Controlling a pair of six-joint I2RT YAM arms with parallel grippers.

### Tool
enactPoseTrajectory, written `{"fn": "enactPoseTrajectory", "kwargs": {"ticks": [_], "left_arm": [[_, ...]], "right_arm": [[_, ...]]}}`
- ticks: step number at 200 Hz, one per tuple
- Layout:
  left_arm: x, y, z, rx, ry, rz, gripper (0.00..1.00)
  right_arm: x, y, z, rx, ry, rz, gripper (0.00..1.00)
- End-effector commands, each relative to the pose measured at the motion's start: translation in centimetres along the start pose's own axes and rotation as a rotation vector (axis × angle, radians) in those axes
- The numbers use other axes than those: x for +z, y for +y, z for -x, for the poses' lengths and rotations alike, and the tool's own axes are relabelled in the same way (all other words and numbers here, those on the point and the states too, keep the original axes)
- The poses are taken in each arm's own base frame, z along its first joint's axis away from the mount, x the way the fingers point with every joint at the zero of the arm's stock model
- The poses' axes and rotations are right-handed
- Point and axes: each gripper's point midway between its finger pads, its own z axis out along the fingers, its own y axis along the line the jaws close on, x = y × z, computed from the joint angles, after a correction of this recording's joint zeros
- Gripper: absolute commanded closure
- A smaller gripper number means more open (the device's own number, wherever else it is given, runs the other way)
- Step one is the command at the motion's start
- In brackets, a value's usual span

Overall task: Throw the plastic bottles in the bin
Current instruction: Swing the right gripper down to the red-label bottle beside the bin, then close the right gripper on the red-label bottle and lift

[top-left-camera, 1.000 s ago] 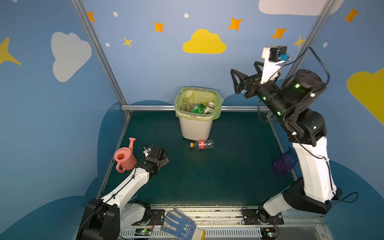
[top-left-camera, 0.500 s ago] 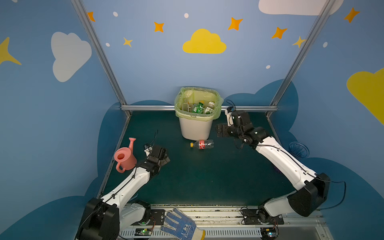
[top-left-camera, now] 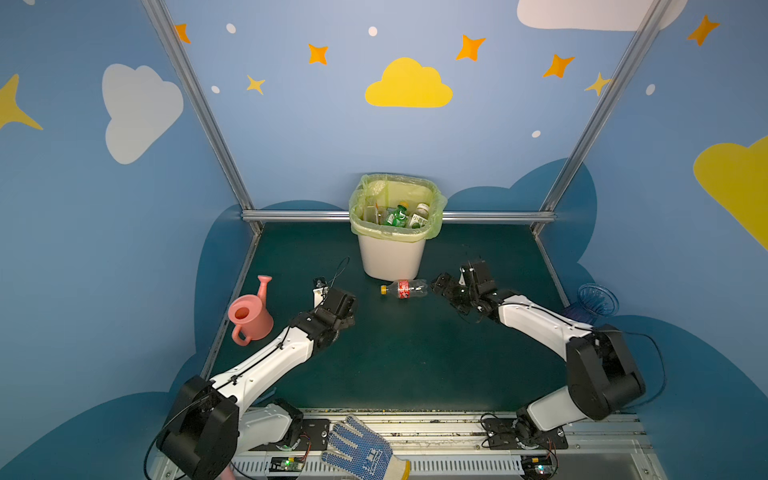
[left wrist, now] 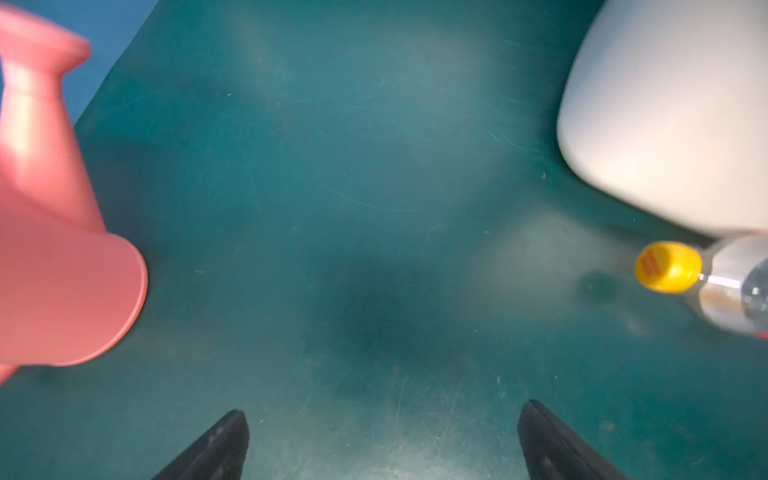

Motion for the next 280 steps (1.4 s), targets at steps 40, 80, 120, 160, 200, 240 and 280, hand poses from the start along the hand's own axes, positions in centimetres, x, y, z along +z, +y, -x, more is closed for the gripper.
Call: {"fn": "enactPoseTrajectory", "kwargs": {"ticks": [40,80,120,160,200,240,280], "left_arm": [[0.2,-3.3,1.1,0.222,-0.024,-0.061,0.00],[0.9,-3.5,0.9,0.255,-0.004,-0.037,0.00],[1.3,-2.9,-0.2,0.258,0.017,-0.019,0.00],[1.0,-2.6,-0.1,0.245,0.007,-0.011,0.00],[1.0,-2.4,-0.2,0.237,0.011,-0.010,0.00],[1.1,-2.4,-0.3,0.229,0.014,-0.006,0.00],[1.1,-2.1,-0.5,0.217,0.017,0.004,0.00]], "right_arm": [[4.9,2.9,-1.6,0.272,0.112,0.102,0.03],[6.7,4.1,-3.0,0.310,0.137,0.069,0.02],[7.6,3.8,-3.3,0.343,0.130,0.014,0.02],[8.4,2.8,-3.0,0.365,0.115,-0.032,0.04],[8.7,1.4,-1.9,0.323,0.078,-0.113,0.05],[9.8,0.0,-2.7,0.292,0.131,-0.196,0.11],[9.7,-0.6,-2.8,0.290,0.133,-0.210,0.18]]}}
